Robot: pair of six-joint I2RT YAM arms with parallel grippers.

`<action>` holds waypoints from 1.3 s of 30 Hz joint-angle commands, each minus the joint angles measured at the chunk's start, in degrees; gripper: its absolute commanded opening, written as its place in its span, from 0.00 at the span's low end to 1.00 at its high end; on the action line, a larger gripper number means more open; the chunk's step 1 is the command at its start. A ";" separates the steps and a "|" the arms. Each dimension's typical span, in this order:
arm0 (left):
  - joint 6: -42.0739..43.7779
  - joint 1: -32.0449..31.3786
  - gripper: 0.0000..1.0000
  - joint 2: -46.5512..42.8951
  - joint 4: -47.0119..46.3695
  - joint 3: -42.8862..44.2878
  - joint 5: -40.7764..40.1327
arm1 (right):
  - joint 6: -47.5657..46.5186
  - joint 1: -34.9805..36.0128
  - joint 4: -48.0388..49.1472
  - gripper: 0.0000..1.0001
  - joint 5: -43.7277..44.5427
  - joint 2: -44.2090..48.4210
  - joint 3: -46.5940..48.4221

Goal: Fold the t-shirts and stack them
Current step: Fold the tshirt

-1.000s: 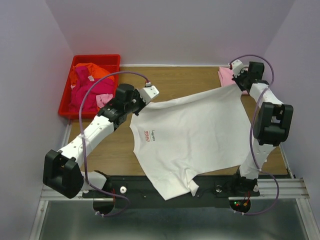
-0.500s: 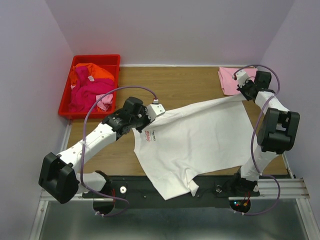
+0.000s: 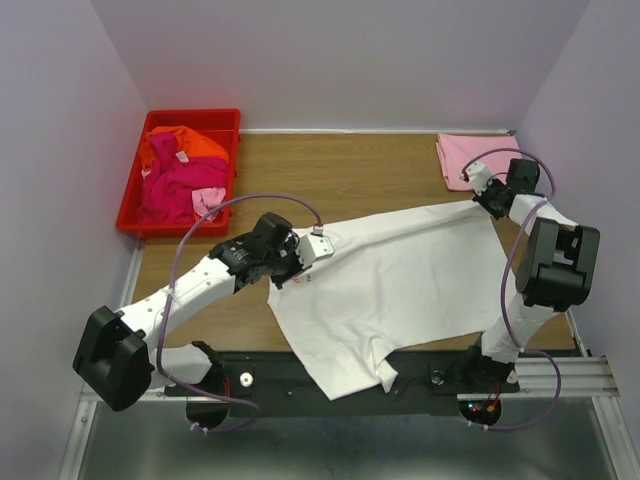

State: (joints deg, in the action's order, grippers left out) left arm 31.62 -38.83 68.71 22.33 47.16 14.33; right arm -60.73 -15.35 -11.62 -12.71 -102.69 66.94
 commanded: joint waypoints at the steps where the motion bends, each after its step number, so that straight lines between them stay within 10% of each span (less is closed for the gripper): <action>1: 0.73 -0.63 0.00 -1.82 1.31 -0.40 2.11 | -2.37 -1.26 2.39 0.01 -0.65 3.47 -0.05; 28: 1.43 -7.40 0.03 -1.30 4.47 -3.21 2.28 | -8.43 -1.87 2.30 0.02 1.37 4.69 -6.90; 32: 2.66 -7.40 0.28 -3.65 6.32 -2.77 3.25 | -9.58 -3.62 2.30 0.44 0.85 6.19 -7.61; 39: 5.38 -3.28 0.49 -7.36 12.12 1.79 2.46 | -7.39 -7.67 -1.48 0.61 -2.67 7.68 -0.32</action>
State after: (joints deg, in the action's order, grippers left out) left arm 34.85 -45.17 64.07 30.52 45.04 16.40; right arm -68.01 -21.12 -12.43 -12.69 -99.15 61.28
